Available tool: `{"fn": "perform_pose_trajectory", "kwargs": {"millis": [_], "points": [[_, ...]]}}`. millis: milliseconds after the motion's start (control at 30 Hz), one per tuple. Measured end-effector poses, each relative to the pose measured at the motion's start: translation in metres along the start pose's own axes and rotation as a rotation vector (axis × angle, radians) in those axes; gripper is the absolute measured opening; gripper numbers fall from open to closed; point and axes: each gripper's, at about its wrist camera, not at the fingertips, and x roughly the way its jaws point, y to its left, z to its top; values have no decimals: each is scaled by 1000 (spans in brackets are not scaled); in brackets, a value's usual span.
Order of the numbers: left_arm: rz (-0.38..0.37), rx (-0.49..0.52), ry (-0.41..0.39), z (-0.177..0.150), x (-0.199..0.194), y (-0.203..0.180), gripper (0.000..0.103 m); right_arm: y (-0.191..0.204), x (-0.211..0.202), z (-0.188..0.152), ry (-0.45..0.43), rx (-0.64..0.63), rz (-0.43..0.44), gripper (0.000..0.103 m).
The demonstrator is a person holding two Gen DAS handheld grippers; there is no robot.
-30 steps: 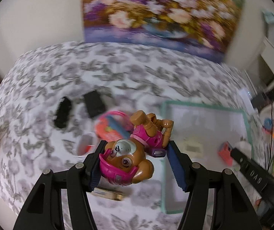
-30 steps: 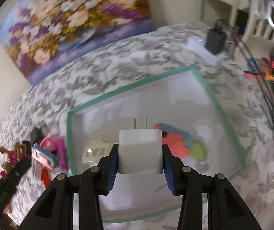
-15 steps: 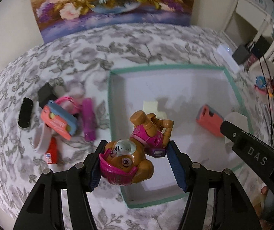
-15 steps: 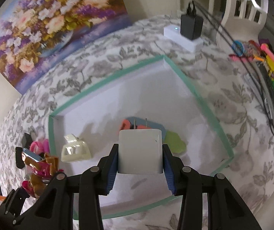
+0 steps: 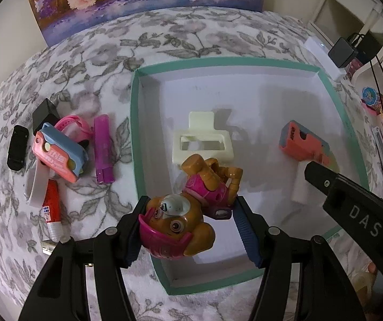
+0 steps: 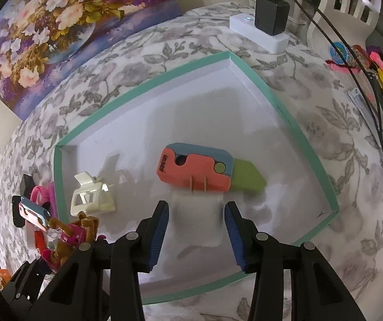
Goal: Organize rigid objects
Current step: 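Open right tool to release charger in tray while left tool carries toy dog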
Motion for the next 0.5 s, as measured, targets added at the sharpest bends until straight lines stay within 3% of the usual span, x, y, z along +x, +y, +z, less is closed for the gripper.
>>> {"fn": "perform_pose_trajectory", "kwargs": {"millis": [500], "points": [[-28, -32, 1, 5, -10, 9, 66, 9, -16, 4, -51, -29, -5, 48]]}}
